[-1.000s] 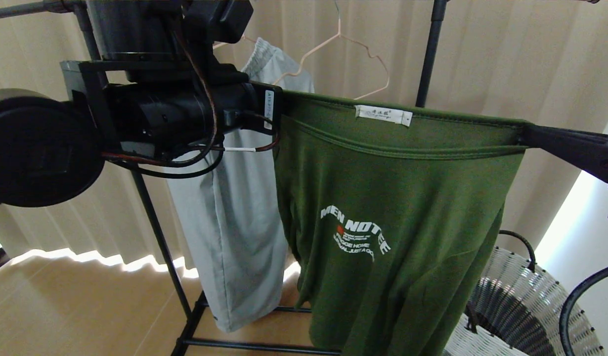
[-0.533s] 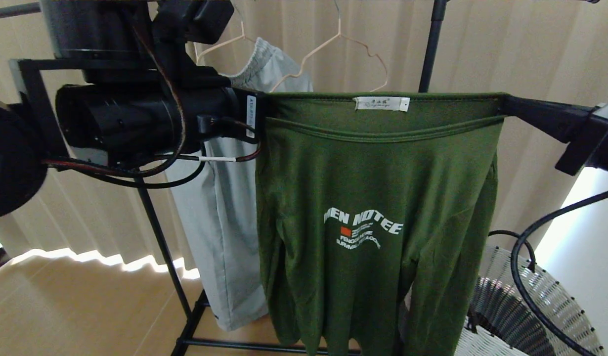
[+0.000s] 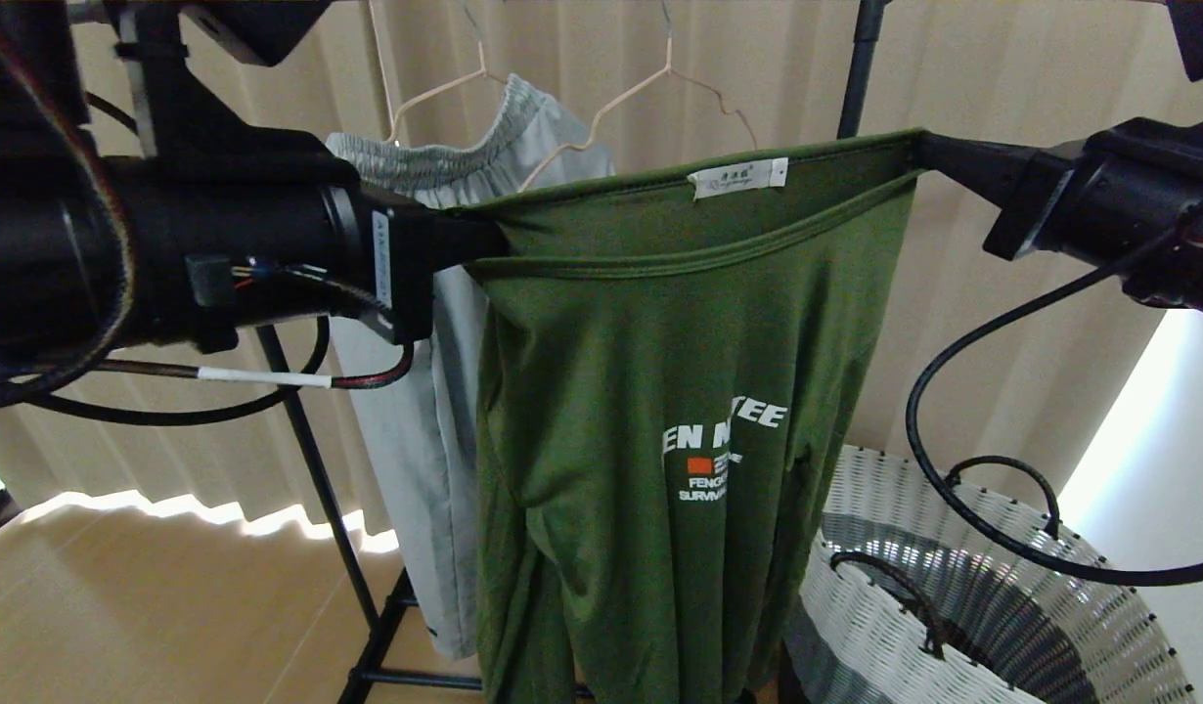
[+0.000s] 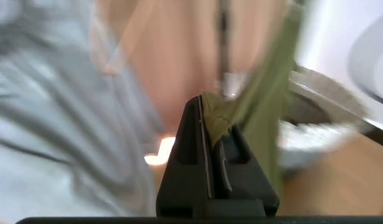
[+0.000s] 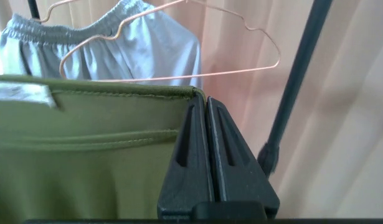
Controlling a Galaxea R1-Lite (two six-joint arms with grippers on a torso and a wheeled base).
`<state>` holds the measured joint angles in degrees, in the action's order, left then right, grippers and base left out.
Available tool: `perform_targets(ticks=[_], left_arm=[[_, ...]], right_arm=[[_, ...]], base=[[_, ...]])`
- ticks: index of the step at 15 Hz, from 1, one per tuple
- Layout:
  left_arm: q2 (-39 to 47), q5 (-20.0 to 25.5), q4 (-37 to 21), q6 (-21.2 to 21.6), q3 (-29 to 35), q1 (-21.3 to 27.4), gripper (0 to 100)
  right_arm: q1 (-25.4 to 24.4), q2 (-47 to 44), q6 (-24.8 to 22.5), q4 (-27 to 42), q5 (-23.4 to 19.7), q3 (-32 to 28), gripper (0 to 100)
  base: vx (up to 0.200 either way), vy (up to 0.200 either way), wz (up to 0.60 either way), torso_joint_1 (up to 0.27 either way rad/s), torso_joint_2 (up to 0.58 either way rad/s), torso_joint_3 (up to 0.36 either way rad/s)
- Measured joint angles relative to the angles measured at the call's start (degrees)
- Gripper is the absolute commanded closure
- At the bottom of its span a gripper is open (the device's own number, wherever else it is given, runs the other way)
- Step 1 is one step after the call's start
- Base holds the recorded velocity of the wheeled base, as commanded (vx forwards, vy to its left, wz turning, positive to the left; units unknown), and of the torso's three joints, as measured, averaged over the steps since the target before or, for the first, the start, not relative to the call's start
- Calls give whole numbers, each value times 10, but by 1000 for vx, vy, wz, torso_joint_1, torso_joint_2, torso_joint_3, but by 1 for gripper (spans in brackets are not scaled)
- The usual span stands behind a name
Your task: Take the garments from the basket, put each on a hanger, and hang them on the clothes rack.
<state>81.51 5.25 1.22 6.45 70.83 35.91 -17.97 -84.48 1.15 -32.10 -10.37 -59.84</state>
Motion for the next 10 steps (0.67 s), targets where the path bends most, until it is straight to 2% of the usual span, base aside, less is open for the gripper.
perform_targets(ticks=[2,10], left_arm=[[-20,31,0,2,-18,0,100],[-36,31,3,3,-28,16,100]], right_arm=[[-5,-19,4,0,0,-19,100],[-8,-37,4,1,3,-28,100]], base=[[0,0,0,0,0,0],[0,0,0,0,0,0]])
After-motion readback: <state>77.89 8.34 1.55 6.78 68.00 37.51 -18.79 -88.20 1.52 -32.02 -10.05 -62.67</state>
